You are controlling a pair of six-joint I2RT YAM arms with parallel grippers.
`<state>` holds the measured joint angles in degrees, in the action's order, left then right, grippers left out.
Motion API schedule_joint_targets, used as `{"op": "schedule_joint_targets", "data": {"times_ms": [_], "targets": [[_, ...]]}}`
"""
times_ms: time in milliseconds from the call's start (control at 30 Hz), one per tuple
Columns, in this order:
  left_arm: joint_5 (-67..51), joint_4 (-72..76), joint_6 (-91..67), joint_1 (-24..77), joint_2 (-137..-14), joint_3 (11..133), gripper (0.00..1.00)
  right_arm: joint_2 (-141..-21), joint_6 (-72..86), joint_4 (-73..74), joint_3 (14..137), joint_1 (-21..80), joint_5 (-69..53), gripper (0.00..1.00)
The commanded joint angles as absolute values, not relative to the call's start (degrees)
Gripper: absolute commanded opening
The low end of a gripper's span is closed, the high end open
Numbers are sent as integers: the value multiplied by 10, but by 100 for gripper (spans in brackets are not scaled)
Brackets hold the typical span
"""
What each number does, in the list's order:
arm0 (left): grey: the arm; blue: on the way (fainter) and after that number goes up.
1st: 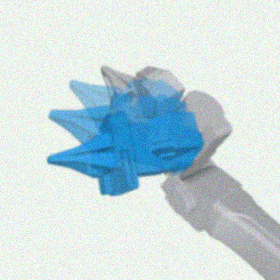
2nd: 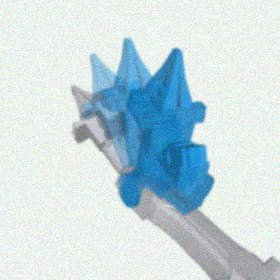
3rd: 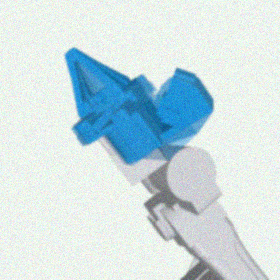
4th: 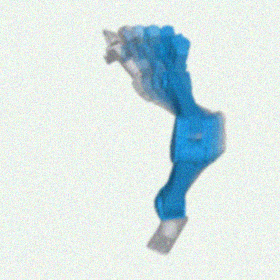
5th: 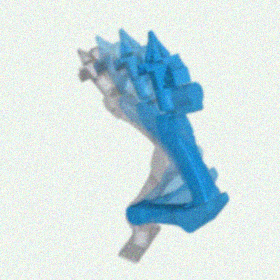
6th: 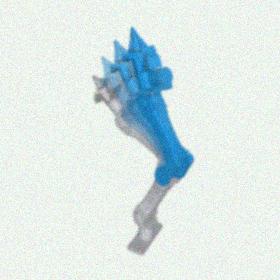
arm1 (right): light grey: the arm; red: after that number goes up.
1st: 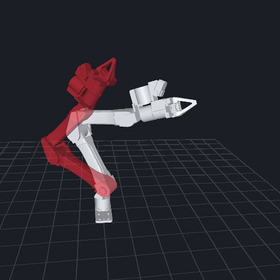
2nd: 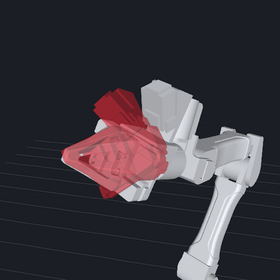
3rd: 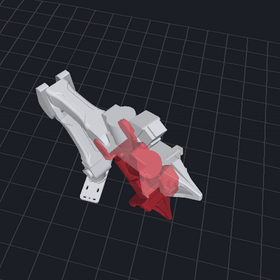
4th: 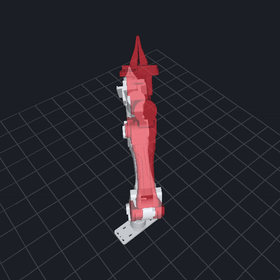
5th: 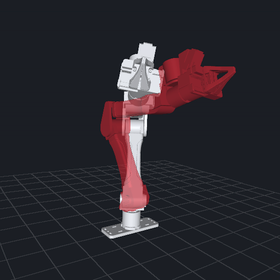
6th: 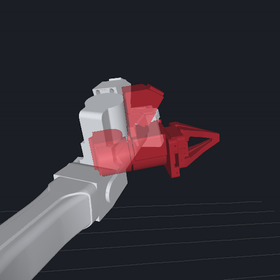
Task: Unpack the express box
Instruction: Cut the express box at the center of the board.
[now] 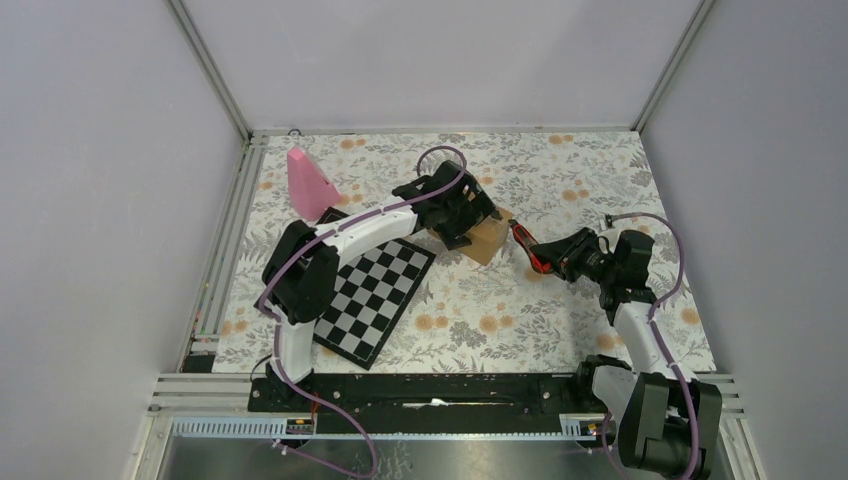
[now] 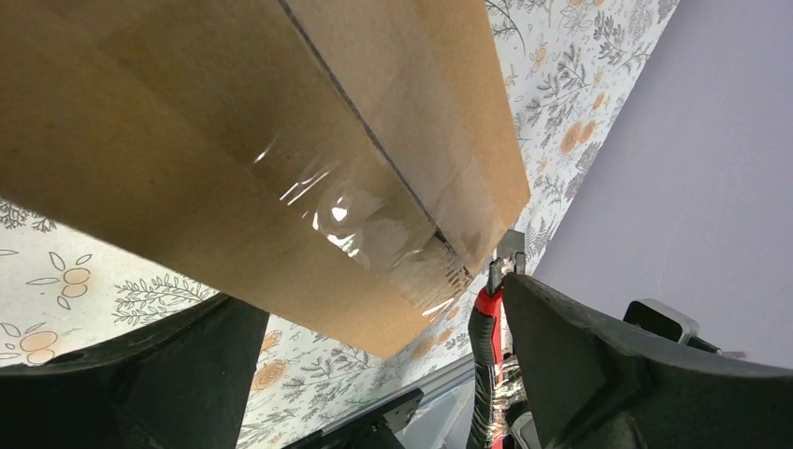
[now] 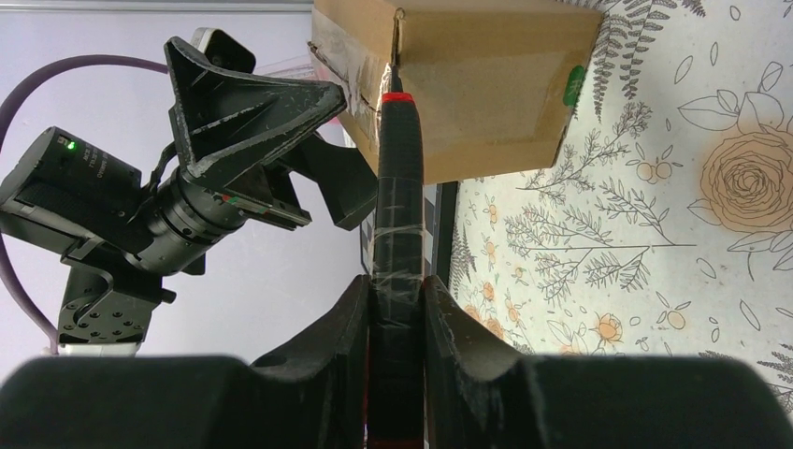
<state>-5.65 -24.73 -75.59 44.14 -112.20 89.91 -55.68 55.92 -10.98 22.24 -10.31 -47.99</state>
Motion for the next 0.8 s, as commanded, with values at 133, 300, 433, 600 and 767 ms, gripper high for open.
{"op": "schedule_joint_targets", "data": {"times_ms": [133,300,433,600,767], "targets": [[-73,-235,-769,444,-1136,934,97,-562,551,-104,239,-102,-519,0],[-62,-240,-764,444,-1126,929,97,-556,547,-91,241,-102,-534,0],[-62,-252,-759,441,-1128,931,97,-554,548,-92,239,-102,-535,0],[-64,-252,-756,438,-1127,928,97,-556,549,-95,235,-102,-547,0],[-60,-258,-749,434,-1118,928,97,-552,544,-82,238,-101,-554,0]]}}
